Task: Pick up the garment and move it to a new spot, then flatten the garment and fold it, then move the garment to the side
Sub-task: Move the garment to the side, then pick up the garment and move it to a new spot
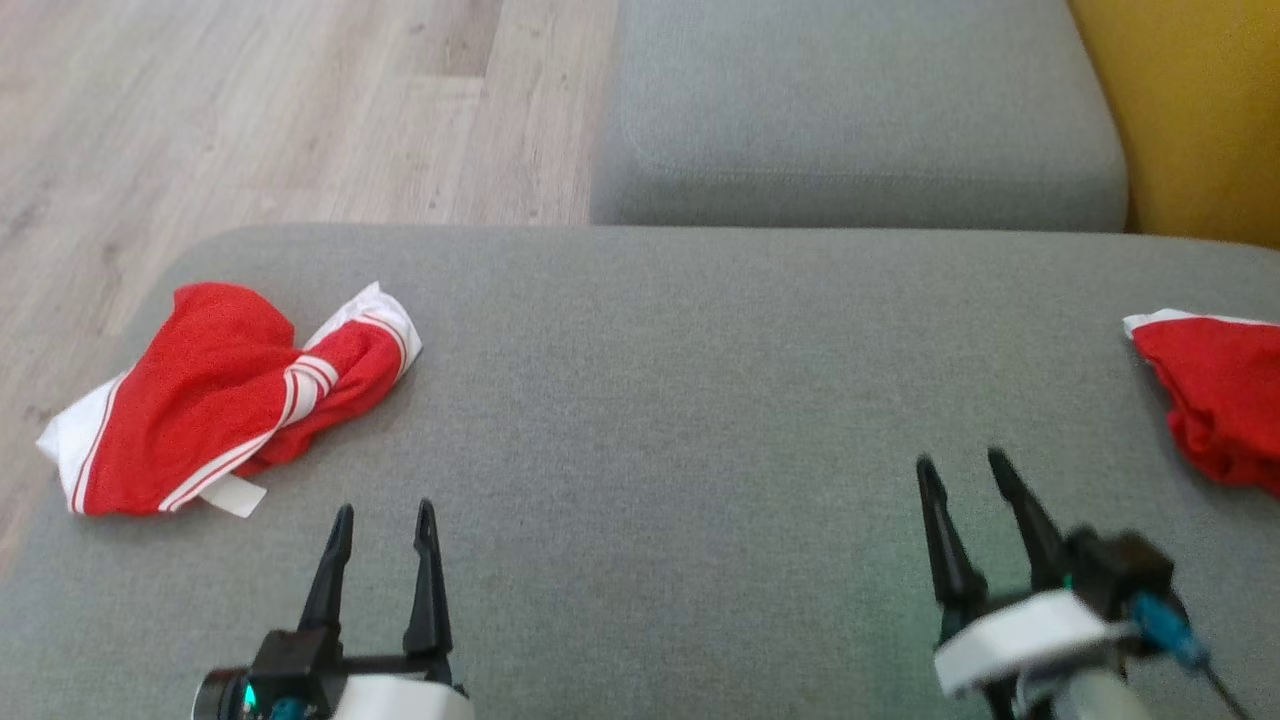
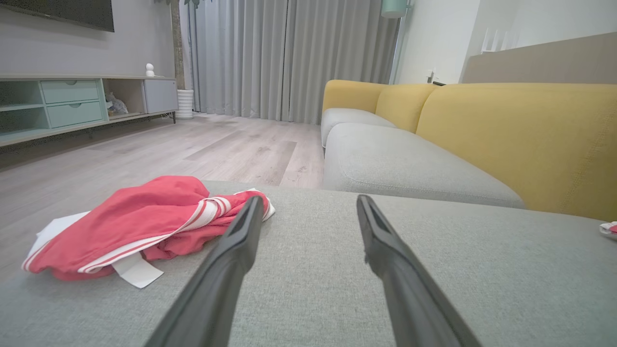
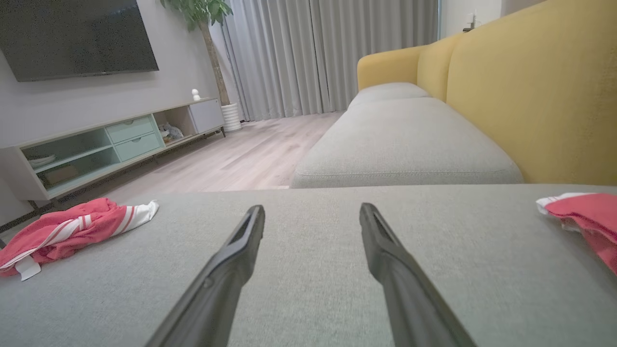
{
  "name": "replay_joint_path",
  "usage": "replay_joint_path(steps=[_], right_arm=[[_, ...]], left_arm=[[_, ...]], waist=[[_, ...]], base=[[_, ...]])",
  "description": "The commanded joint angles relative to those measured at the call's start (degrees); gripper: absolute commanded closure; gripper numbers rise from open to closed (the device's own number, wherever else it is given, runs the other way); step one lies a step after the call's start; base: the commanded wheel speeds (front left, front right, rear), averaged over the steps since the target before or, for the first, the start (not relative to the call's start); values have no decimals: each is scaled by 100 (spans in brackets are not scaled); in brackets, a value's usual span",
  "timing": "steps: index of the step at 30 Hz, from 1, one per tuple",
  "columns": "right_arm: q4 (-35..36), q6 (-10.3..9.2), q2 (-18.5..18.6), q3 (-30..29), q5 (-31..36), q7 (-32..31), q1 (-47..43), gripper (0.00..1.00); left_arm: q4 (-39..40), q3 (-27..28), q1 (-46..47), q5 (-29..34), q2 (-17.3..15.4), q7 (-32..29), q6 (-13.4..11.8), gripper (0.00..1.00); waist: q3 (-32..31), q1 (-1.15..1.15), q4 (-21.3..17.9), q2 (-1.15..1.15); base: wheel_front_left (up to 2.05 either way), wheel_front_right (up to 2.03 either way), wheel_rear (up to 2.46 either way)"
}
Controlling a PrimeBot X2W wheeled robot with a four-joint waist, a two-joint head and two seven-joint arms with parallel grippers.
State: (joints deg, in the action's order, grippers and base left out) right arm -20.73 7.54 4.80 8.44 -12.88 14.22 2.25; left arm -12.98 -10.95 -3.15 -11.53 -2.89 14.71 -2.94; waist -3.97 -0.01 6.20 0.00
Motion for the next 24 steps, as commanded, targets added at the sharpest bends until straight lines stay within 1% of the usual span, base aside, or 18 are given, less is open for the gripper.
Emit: replay_joint_path(steps=[1,7,10,15,24], right_arm=[[253,-5,-62,39,73,76,-86,0],[482,-5,-167,-175,349,77,-608,0],[517,-5,-183,-163,500,77,-750,0],[545,-5,-189,-114,326,77,-818,0],[546,-5,-191,-96,239,77,-882,0]], left_arm=[[130,222,99,40,2,29,24,0],[-31,343,-76,128,2,29,82,0],[-113,385,-129,218,2,29,88,0],[-213,374,-159,426,2,29,157,0],[-278,367,-178,504,2,29,183,0]], waist=[[-85,1,14,0],[-305,1,-11,0],[-383,1,-27,0],[-448,1,-61,0],[-485,1,-83,0]], base=[[0,0,0],[0,0,0],[0,0,0],[0,0,0],[0,0,0]])
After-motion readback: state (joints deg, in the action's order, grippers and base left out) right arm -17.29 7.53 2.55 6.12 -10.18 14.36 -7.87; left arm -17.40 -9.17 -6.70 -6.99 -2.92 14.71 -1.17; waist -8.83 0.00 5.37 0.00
